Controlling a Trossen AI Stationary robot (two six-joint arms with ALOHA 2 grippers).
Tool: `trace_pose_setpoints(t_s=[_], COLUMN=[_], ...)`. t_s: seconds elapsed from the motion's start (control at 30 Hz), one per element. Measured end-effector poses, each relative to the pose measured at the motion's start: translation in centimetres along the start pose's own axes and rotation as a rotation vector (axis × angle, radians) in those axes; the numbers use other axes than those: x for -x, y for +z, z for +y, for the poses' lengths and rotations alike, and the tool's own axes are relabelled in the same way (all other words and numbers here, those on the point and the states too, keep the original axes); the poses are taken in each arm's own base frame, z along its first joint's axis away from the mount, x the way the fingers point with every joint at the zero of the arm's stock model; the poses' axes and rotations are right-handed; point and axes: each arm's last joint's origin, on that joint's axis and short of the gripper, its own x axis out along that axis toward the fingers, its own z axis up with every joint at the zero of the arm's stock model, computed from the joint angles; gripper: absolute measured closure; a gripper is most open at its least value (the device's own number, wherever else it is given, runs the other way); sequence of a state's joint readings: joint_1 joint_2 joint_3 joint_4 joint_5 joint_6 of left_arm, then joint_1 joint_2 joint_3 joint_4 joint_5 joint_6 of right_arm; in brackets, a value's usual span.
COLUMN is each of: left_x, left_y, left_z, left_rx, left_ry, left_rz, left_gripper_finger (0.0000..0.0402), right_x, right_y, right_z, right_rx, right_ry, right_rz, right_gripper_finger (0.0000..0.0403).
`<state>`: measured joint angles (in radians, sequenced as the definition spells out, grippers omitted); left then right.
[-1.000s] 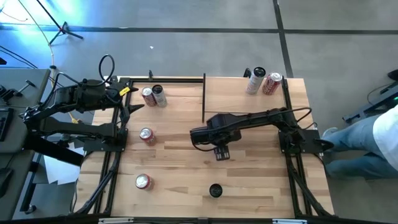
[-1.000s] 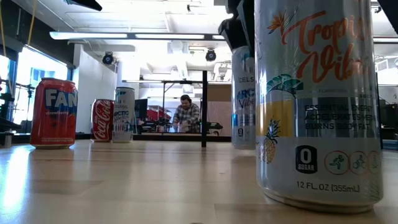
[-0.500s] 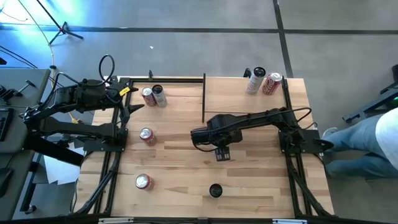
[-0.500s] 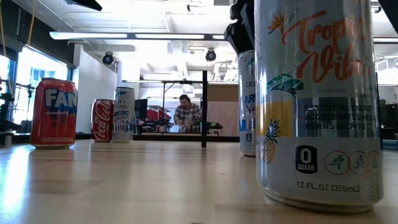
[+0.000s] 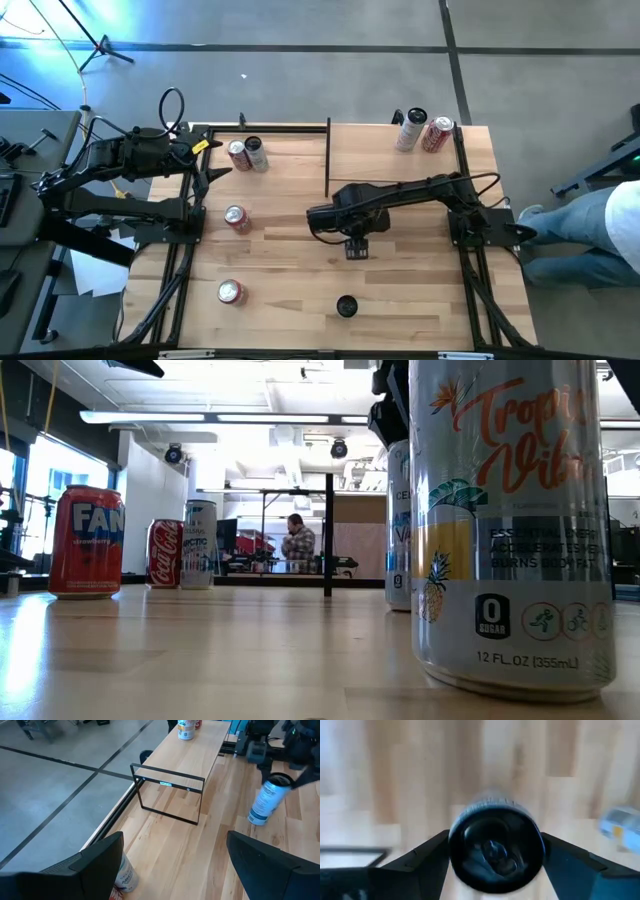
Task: Place canned beverage on shelf
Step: Put the white soda can on the shelf
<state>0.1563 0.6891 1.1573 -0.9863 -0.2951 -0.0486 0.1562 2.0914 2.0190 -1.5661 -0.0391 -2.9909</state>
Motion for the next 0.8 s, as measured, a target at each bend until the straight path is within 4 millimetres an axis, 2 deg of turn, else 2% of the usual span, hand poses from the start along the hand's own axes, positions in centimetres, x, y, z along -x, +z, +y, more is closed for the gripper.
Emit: trace_pose_setpoints(t_s=[0.27, 0.6, 0.8], left_x=[0.01, 0.01, 0.01], left_y=[0.0, 0.01, 0.01], left_z=[0.0, 0.0, 0.0], left_rx=[0.0, 0.0, 0.0], left_ry=[0.0, 0.0, 0.0], left_rz=[-0.001, -0.001, -0.001], left_gripper_finger=[0.0067, 0.0067, 0.0067], right_x=[-0.05, 0.01, 0.27], right_y=[0.01, 0.07, 0.21], right_z=[-0.13, -0.17, -0.24], right_rx=[-0.013, -0.124, -0.198], right_ry=[-0.036, -0.043, -0.073], right_rz=[-0.007, -0.014, -0.016], right_gripper_finger=[0.0073, 0.0045, 0.0043])
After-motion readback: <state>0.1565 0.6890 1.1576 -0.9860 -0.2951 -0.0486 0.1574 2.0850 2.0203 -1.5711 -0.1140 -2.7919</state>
